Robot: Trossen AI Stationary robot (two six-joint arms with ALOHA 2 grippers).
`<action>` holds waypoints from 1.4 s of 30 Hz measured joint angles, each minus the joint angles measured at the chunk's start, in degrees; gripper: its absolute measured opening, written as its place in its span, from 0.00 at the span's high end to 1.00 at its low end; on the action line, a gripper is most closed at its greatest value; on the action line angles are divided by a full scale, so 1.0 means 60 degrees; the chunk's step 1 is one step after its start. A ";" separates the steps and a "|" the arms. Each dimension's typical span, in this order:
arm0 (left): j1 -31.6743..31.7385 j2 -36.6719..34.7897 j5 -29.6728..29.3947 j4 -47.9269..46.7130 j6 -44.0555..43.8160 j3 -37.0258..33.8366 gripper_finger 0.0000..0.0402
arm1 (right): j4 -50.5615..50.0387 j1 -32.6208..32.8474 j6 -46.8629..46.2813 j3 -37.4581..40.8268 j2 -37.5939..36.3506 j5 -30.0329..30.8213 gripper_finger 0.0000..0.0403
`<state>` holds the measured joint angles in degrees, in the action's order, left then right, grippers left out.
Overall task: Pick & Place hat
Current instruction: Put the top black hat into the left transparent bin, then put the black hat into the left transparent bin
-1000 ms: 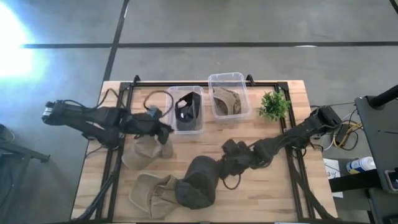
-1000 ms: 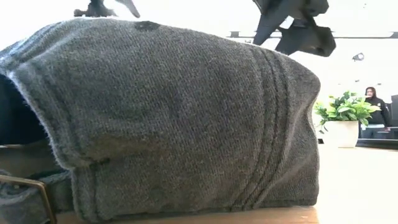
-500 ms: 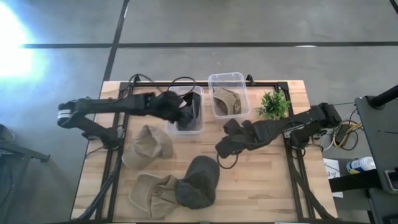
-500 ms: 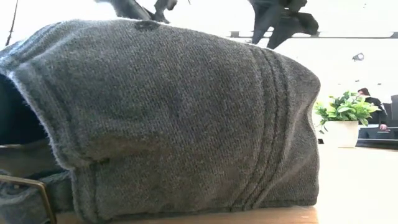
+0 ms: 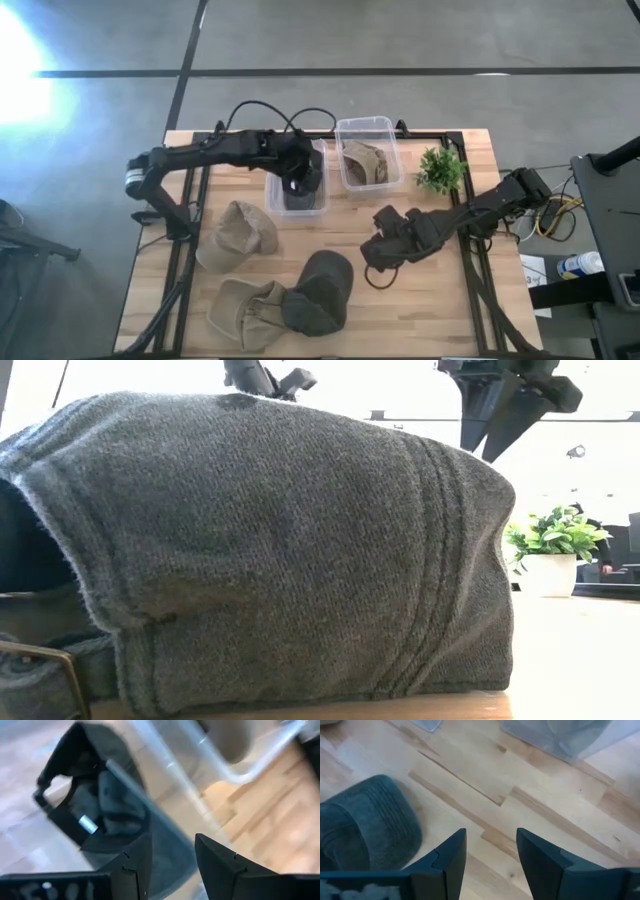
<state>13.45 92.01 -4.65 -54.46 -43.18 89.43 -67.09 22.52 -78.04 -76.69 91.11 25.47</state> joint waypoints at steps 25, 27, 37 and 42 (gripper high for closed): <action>0.0025 0.1234 0.0427 0.0241 -0.1237 0.0240 0.69 | 0.0006 0.0100 0.0720 0.0070 0.0000 0.0007 0.58; 0.0025 0.1238 0.0355 0.0321 -0.1319 0.0291 0.69 | 0.0013 0.0100 0.0721 0.0070 0.0000 0.0007 0.58; 0.0051 0.1234 -0.0074 0.0020 -0.1117 0.0269 0.71 | 0.0013 0.0105 0.0756 0.0172 0.0004 0.0015 0.58; -0.0051 0.1191 0.0645 -0.0166 -0.0637 0.0371 0.74 | -0.0009 0.0220 0.0792 0.0256 0.0004 -0.0056 0.58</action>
<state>13.14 99.16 -0.78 -55.46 -47.00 91.65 -67.14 23.83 -73.29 -75.16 91.13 25.14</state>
